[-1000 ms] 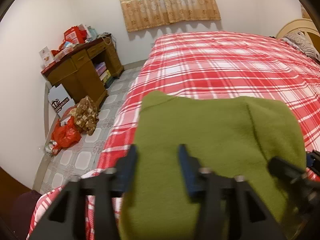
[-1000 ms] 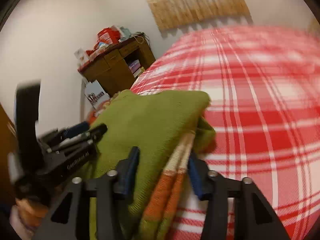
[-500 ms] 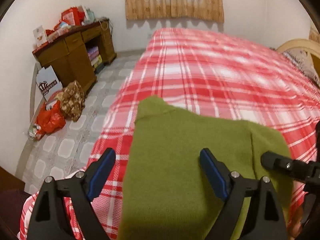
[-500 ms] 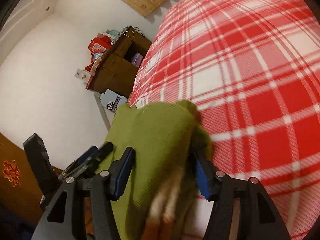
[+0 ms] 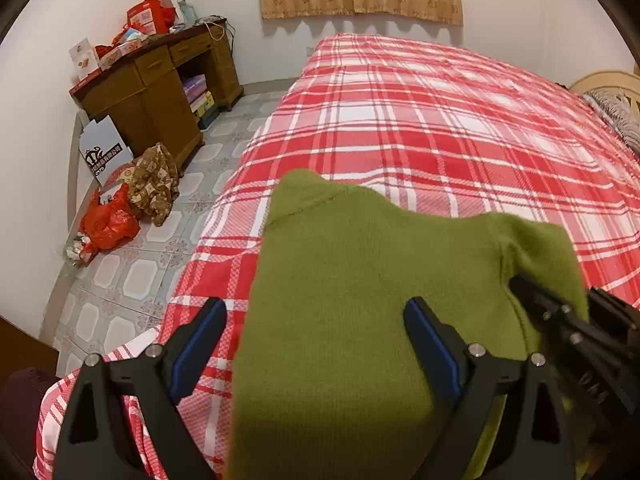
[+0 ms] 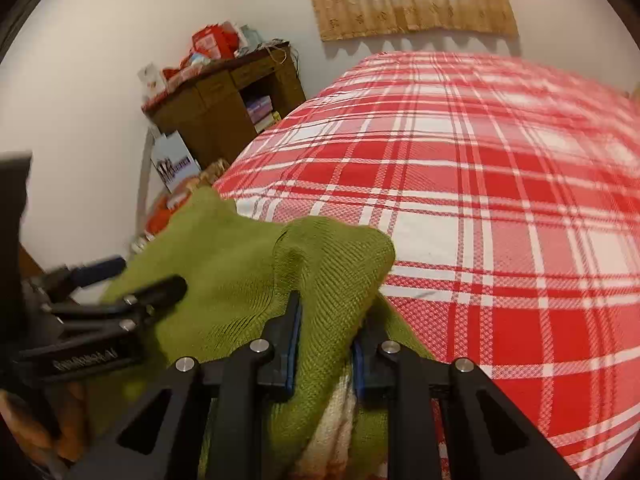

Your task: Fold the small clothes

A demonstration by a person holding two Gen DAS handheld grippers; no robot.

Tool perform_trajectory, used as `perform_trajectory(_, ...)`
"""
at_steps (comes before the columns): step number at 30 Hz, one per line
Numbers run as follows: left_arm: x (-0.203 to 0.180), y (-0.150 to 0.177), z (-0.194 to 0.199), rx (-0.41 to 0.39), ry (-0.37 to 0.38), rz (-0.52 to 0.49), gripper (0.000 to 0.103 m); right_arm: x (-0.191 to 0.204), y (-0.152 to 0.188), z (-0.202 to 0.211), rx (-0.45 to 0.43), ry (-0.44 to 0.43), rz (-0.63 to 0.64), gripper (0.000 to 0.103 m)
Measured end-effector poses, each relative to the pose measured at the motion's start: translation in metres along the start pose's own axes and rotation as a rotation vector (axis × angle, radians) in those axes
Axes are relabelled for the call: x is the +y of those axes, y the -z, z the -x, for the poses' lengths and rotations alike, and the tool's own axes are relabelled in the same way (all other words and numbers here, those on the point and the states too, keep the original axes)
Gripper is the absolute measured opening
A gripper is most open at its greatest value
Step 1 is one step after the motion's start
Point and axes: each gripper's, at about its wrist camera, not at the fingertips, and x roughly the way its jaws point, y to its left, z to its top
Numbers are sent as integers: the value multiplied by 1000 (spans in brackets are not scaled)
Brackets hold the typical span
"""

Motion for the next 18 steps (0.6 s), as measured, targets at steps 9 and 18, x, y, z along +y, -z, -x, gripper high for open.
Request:
perform_trajectory(9, 2, 3, 7, -14, 5, -9, 94, 15, 8, 56, -123, 44, 11, 25)
perform_trajectory(18, 6, 51, 70, -53, -69, 13, 94, 85, 73, 140, -200, 68, 261, 25)
